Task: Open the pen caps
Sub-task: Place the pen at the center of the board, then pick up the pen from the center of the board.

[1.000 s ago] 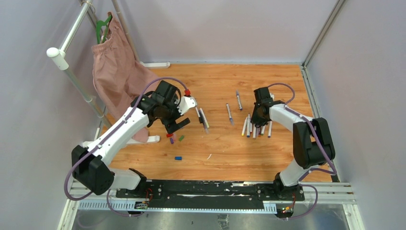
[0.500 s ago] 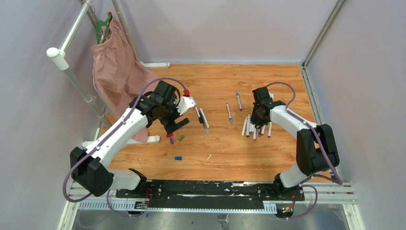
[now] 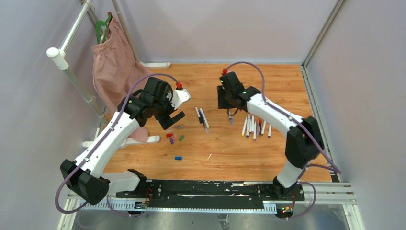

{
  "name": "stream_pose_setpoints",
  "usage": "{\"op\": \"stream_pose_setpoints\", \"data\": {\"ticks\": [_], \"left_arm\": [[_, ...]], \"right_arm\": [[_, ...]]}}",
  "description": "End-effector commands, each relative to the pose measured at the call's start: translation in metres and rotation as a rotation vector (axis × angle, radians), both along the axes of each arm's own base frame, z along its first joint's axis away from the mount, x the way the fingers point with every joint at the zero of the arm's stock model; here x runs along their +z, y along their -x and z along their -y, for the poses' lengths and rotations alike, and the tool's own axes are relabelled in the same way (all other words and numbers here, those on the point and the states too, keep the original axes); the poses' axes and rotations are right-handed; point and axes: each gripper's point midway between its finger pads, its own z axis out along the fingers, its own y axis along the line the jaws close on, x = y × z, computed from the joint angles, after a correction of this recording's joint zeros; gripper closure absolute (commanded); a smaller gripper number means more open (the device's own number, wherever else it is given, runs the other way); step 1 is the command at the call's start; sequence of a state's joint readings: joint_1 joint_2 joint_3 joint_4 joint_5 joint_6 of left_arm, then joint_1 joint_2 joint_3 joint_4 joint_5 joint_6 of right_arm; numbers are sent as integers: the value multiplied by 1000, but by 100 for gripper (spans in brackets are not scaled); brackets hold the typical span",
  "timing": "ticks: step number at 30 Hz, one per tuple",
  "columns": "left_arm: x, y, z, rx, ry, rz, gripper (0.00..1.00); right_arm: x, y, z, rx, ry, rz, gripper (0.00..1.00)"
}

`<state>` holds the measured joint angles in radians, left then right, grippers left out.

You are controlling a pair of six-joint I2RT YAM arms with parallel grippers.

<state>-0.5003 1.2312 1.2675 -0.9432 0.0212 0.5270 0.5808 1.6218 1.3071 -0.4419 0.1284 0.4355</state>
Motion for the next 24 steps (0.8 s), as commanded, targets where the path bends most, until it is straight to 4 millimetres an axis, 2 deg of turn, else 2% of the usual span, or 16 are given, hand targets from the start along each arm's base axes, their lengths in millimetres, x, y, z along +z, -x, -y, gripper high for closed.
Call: {"op": "stream_pose_setpoints", "data": {"ticks": [1,2,6,10,15,20,24], "left_arm": [[14,-4,-14,68,2,48,0],[13,-2,-15,71,1,45,0],[11,5,-17,62,8,46,0],[12,10,-19,50,13,56,0],[10,13,-20,48,11,57,0],[9,13,-20,47,9,54,0],[8,13,-20,46,7,51,0]], "right_arm": [[-25,-1,-59,186,66,-64,59],[-41,-3,-70,214,100,-93,62],[-69,-13,-91,249,158,-157,75],[-88,-19,-100,259,170,-192,77],[-99,-21,-106,262,175,-211,78],[-110,-17,-103,247,187,-240,75],[-100,-17,-101,230,190,-215,71]]}}
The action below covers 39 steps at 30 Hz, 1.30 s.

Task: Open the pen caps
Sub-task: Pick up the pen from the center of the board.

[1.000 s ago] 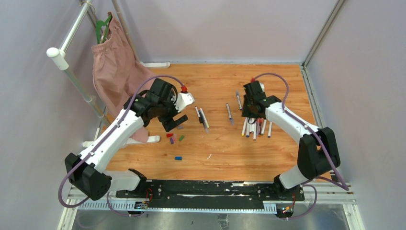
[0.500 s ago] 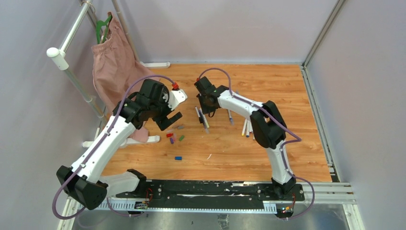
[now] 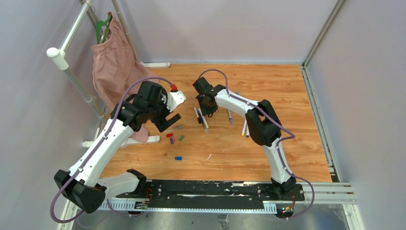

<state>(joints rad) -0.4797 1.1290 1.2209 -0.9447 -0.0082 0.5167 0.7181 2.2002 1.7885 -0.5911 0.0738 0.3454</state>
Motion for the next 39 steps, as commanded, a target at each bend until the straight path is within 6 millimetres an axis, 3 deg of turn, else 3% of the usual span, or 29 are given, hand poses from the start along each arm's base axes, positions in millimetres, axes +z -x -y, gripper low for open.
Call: {"op": "stream_pose_setpoints", "data": {"ticks": [1,6,9,18,27,39], "left_arm": [[-3,2,-2,1,-3,-6,0],[0,1,-1,11,8,-5,0],[3,-1,0,18,16,-1,0],[3,-1,1,22,18,-3,0],[4,-1,0,23,17,0,0],[1,1,5,9,37,-17,0]], "right_arm": [[8,6,5,-11,32,9,71],[35,5,-6,9,-16,77,71],[37,7,-14,29,-35,76,71],[-1,11,-11,36,24,12,72],[-26,15,0,39,94,-19,73],[-39,10,33,-40,169,-25,76]]}}
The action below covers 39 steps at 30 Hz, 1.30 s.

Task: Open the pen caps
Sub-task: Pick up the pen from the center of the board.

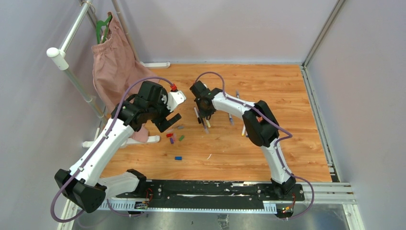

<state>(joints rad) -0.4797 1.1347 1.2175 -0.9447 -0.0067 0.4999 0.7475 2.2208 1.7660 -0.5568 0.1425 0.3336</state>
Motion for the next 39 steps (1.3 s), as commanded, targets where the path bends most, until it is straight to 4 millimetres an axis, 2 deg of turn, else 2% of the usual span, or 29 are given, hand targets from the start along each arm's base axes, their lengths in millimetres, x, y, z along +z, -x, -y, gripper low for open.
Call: {"op": "stream_pose_setpoints", "data": {"ticks": [1,5,9,11,12,14,15,19,24,30,32,35,39], "left_arm": [[4,1,6,-8,38,-6,0],[10,4,8,-15,61,3,0],[12,6,8,-19,69,11,0],[11,6,8,-20,69,9,0],[10,7,8,-21,69,5,0],[7,8,11,-26,80,-10,0],[6,10,13,-30,90,-20,0],[4,14,23,-44,143,-58,0],[14,10,34,-26,209,-65,0],[36,7,56,-12,362,-62,0],[44,9,66,-28,425,-72,0],[57,20,84,-84,528,-119,0],[65,32,98,-148,600,-170,0]], "right_arm": [[-24,6,33,-54,103,-59,75],[-21,-4,25,-45,94,-68,74],[-28,-3,23,-38,99,-103,75],[-30,0,23,-39,98,-115,80],[-30,0,24,-43,95,-117,85],[-24,-2,23,-57,74,-114,99],[-18,-3,22,-67,57,-109,100],[41,-15,11,-108,-80,-16,100],[125,-9,-6,-161,-360,105,100],[200,26,-20,-205,-699,227,100],[230,42,-23,-210,-800,290,100],[254,63,-26,-219,-879,365,100],[289,84,-31,-209,-947,451,100]]}}
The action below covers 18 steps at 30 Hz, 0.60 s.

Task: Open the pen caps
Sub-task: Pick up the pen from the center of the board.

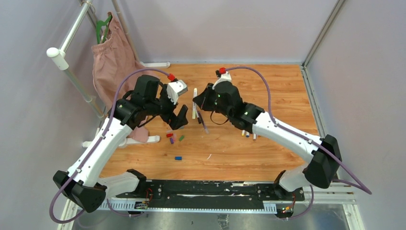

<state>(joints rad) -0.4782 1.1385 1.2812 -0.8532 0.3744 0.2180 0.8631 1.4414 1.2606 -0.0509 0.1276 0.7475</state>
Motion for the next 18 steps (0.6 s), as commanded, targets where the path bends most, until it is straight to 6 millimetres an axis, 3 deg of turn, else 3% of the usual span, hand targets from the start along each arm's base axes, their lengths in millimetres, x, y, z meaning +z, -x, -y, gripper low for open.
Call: {"op": "stream_pose_setpoints", "data": {"ticks": [1,7,10,14,18], "left_arm": [[25,14,24,-87,156,-34,0],[18,12,29,-100,161,-60,1],[16,9,26,-86,147,-50,9],[18,2,19,-37,148,-13,28],[22,-3,15,-2,153,31,61]], "right_arm": [[44,10,-8,-78,-134,108,100],[68,26,-18,-68,-154,175,100],[73,31,-18,-74,-152,194,100],[72,35,-16,-82,-145,206,100],[71,40,-15,-93,-131,221,100]]}}
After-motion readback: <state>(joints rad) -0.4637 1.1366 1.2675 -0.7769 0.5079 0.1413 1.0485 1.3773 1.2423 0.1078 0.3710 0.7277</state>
